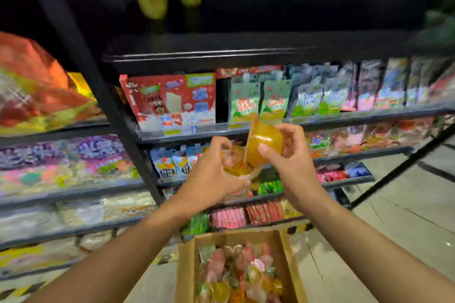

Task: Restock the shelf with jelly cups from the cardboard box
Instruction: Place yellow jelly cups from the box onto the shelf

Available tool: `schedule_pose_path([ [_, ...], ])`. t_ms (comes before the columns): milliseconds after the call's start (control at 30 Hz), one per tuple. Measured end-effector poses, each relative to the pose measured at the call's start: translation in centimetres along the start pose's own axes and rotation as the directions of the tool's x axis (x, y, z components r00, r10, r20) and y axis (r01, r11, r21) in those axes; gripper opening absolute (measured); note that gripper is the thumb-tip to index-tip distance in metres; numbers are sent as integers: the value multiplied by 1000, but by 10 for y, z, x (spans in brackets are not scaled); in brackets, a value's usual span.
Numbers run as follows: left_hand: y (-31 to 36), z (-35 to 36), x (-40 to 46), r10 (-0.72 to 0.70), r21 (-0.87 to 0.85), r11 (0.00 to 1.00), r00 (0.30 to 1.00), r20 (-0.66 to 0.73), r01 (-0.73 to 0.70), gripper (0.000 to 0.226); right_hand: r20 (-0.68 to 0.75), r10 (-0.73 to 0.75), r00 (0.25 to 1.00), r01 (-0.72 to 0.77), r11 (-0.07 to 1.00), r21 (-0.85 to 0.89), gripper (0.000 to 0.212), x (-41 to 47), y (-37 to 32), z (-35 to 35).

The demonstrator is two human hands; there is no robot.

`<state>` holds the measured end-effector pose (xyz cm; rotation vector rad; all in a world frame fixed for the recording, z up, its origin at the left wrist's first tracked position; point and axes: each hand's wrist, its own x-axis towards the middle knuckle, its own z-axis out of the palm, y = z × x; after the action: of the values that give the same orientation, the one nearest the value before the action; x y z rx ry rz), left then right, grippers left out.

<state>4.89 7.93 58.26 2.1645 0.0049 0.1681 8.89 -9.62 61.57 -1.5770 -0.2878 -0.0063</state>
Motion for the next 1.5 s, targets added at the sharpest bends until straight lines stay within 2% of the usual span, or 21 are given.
schedule_pose_path([
  [167,51,-47,14,77,-22,997,994,-74,-79,83,26,-83,996,79,989,128,55,23,-63,8],
  [300,84,-78,29,105,35,994,982,-158,-101,99,106,-114,988,97,983,157,44,48,-100,9],
  [433,111,-105,44,116,133,987,968,-223,-87,109,140,-182,973,153,969,196,55,78,-126,12],
  [667,137,-145,72,136,211,974,957,-256,-83,112,256,-163,953,91,958,271,78,125,-153,29],
  [867,136,-174,101,137,222,972,950,-282,-75,106,239,-273,932,226,952,205,42,151,-175,54],
  [1167,101,-186,152,82,36,997,951,-297,-75,110,188,-247,951,229,967,110,45,194,-170,90],
  [1500,82,-188,181,80,-42,995,953,-291,-96,104,193,-192,962,183,981,67,52,217,-151,106],
])
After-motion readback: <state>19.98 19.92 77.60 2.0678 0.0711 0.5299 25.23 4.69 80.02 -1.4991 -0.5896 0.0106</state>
